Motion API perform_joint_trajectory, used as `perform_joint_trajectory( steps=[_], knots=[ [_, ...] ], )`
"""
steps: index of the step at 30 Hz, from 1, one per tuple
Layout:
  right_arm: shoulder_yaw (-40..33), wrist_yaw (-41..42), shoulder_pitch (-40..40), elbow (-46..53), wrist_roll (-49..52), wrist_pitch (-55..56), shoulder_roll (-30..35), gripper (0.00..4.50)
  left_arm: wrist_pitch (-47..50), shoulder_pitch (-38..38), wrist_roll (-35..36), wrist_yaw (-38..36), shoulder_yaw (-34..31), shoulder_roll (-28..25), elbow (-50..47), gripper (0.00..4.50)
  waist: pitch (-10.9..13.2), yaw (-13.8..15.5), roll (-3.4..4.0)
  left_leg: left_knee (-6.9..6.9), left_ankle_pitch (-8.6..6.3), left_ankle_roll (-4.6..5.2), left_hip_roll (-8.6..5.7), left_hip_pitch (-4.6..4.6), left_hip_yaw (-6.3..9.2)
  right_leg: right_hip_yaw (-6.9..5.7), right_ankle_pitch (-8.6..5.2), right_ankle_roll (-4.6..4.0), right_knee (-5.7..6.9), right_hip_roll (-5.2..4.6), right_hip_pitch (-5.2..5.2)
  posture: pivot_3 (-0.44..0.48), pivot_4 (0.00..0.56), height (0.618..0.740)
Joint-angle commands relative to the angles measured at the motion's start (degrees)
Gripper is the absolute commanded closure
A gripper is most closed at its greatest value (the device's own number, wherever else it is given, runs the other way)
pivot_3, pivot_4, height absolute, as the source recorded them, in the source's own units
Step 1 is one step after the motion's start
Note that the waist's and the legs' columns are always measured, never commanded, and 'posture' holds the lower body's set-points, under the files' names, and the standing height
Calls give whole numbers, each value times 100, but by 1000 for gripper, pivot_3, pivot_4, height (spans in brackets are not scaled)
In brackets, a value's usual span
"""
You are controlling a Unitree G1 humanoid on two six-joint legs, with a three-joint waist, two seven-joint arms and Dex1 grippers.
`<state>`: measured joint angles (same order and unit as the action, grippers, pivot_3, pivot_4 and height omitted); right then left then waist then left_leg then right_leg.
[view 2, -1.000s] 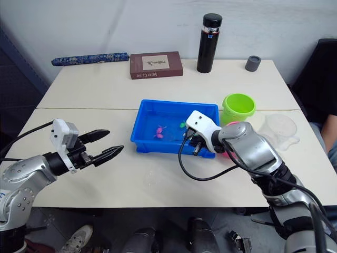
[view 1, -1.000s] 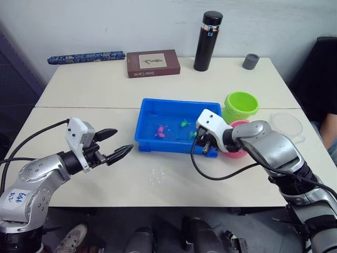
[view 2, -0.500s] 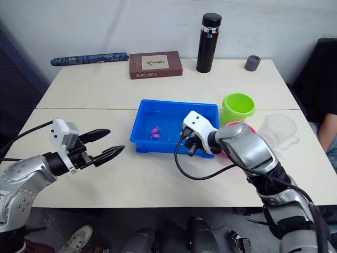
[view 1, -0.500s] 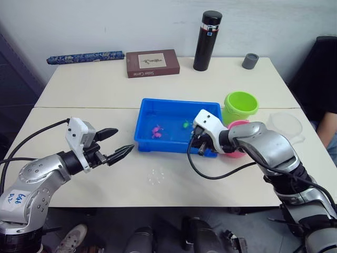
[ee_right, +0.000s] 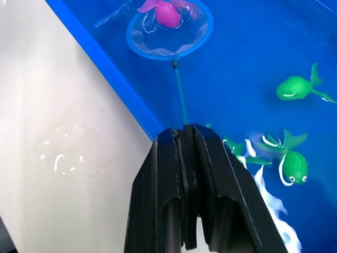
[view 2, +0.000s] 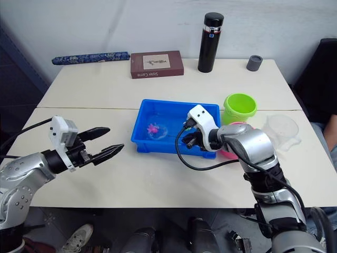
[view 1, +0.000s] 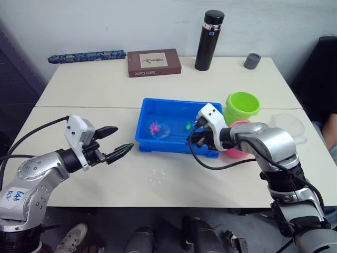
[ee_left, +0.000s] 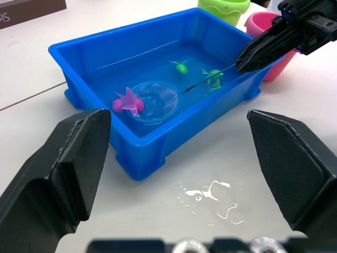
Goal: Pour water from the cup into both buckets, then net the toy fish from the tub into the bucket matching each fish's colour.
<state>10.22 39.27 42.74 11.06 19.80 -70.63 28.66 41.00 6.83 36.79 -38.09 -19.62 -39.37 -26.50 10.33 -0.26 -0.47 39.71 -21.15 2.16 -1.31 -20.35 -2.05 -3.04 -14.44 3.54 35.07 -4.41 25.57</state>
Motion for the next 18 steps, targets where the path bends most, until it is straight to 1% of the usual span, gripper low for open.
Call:
perform_joint_trajectory(
  steps=[1,10,13,18],
  knots=[
    [-280,28,20,131,125,92,184,4500,-156,194,41,-152,21,-153,-9,45,0,0,0,-2,0,0,0,0,0,0,0,0,0,0,0,0,150,740],
    [-771,504,-93,451,459,344,1171,4500,-477,847,-151,-802,394,-535,624,45,1,9,1,-13,0,1,-1,-5,1,-4,0,1,-7,0,2,0,150,740],
    [-1053,690,-165,582,610,441,1512,4500,-606,1084,-221,-949,538,-559,841,45,1,3,1,-21,0,1,0,-4,1,-5,0,1,-10,2,3,0,150,740],
    [-1634,995,-396,882,829,491,2342,4500,-856,1469,-381,-1202,832,-521,1246,45,2,19,3,-28,0,1,0,-5,1,-7,1,2,-19,2,4,0,150,740]
  ],
)
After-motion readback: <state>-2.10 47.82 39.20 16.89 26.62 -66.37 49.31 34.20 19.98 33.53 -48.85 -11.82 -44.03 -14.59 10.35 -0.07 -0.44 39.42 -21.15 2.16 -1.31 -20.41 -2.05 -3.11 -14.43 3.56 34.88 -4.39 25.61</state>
